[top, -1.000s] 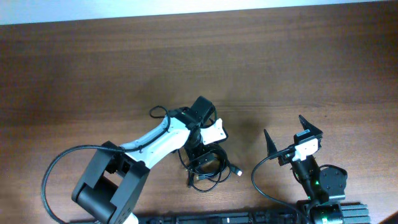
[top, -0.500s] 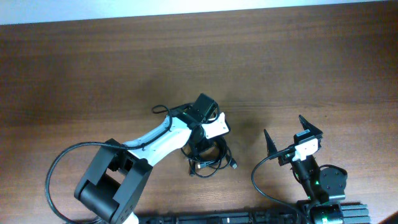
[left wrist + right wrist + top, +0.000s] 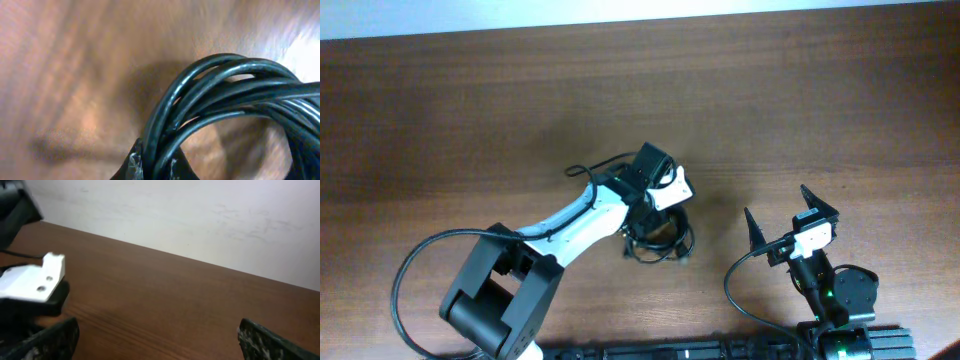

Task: Untangle cables
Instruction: 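Lift the cable bundle with the left gripper toward the right gripper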

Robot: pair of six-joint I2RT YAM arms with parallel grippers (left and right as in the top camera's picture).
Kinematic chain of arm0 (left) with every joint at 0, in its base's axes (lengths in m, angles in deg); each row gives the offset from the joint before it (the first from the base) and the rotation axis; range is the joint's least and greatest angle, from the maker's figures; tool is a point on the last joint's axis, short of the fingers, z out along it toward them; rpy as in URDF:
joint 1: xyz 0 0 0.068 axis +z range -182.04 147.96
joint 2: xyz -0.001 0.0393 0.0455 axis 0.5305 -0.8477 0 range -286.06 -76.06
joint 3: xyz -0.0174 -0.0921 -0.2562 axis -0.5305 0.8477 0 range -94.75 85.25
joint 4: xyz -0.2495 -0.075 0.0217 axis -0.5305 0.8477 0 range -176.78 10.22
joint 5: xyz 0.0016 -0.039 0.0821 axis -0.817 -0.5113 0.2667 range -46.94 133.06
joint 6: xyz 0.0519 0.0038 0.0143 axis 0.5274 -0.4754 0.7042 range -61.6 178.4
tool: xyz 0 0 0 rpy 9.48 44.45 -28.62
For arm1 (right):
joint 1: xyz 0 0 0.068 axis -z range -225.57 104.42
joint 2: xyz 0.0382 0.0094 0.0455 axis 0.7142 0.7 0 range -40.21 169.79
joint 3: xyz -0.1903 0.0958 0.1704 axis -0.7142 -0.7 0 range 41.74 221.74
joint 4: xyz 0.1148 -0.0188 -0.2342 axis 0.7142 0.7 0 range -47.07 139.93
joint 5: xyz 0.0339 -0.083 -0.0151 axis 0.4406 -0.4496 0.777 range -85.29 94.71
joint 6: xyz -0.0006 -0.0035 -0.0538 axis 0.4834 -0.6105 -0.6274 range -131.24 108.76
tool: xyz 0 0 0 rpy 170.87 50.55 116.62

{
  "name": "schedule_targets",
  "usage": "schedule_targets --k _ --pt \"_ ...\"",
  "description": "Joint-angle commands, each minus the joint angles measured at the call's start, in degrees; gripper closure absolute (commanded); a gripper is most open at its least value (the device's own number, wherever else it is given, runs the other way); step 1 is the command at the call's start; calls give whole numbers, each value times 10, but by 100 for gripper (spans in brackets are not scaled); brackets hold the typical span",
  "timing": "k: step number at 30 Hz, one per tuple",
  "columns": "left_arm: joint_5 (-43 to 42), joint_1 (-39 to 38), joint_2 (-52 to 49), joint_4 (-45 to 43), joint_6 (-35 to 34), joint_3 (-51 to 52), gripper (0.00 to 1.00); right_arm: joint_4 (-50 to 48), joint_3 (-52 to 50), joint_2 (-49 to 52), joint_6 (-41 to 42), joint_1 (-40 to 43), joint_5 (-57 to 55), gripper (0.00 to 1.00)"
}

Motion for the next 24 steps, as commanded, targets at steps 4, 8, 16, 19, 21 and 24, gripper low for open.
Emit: schedule_targets --k 4,8,16,19,21,24 --pt "3 0 87 -24 -19 -60 100 3 -3 -4 -4 0 -7 1" --pt "-12 0 135 -54 -19 -60 100 3 -3 -4 -4 0 -7 1" --pt "-72 5 193 -114 -19 -60 100 1 -3 -4 -3 0 -7 1" --pt "-135 36 204 -146 -63 -60 100 -41 -3 -4 46 0 26 1" --pt "-160 71 204 -170 -140 -60 100 -76 -3 -4 144 0 25 1" --pt "-266 130 204 -195 -201 -60 100 -80 19 -4 271 0 32 1"
